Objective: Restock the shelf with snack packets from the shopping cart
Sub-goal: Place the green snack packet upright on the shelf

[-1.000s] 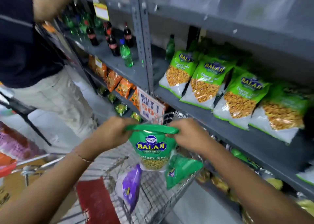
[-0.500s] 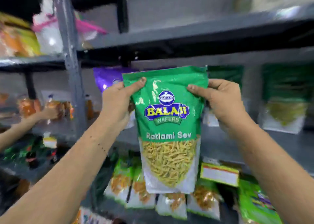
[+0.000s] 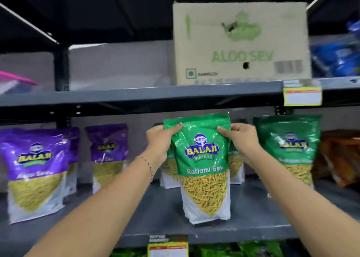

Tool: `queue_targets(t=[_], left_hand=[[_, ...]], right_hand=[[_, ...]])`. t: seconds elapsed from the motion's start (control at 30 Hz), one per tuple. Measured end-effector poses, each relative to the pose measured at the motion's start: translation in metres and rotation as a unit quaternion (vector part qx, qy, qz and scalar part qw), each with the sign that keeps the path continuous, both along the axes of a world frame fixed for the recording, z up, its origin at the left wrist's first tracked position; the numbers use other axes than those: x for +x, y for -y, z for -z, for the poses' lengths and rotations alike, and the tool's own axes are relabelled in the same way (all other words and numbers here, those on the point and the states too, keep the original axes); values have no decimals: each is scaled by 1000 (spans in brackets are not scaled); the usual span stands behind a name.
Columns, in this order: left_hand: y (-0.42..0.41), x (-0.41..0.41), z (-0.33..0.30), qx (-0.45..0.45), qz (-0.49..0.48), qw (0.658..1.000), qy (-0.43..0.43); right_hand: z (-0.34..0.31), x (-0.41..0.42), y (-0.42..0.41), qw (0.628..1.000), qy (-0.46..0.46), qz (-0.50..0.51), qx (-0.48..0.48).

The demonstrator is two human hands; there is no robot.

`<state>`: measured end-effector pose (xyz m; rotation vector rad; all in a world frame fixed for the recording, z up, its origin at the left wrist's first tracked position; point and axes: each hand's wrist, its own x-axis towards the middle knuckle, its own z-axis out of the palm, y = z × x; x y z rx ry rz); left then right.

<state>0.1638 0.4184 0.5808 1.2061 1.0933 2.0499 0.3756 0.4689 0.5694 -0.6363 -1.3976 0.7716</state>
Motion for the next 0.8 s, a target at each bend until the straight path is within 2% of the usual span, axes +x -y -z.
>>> queue_targets(t=[0.13,0.2,0.4,0.57,0.7,0.8], left_hand=[[-77,-1,9,-33,-37,998,-33],[-80,14,6,-51,-42,997,-33],[-93,42,2,-74,-42,996,-2],[-107,49,5,-91,13,996,23],[-104,47,15,-101,43,994,21],[-81,42,31,-76,59,995,22]], right_hand=[[8,20,-59,997,29,56,-49],[11,28,-95,996,31,72,-52],[1,27,-79,991,-3,115,-66],[12,32,-93,989,-35,131,-64],[16,35,-90,988,-9,141,-61],[26,35,-65,988,-41,146,-43]])
